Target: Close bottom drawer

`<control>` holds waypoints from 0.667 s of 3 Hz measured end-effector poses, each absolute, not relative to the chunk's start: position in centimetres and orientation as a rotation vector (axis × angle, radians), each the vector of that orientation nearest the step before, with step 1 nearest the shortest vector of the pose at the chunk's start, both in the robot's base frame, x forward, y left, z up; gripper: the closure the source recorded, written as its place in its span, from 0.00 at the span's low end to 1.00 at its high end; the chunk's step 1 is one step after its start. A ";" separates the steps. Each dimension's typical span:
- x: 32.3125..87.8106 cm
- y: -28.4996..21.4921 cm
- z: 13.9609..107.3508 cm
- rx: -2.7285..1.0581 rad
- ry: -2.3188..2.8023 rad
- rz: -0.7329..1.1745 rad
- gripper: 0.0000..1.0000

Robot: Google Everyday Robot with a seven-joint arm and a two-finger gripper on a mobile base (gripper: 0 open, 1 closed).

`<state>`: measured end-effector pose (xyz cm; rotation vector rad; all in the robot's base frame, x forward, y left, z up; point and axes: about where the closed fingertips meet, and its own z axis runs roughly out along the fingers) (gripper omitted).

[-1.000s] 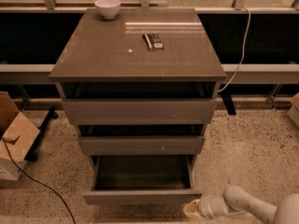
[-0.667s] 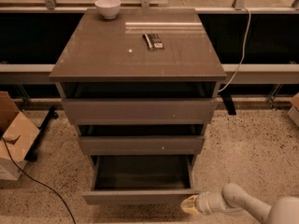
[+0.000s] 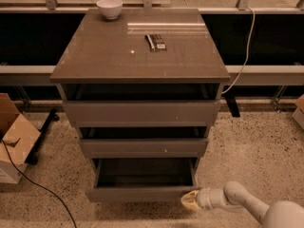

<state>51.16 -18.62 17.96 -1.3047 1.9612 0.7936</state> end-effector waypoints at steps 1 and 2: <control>52.2 -17.4 17.6 -1.339 1.929 0.755 1.00; 54.0 -14.8 16.9 -1.359 1.854 0.751 1.00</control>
Offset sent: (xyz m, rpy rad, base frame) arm 0.0767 0.0548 -0.0173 0.0444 -0.2036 0.0527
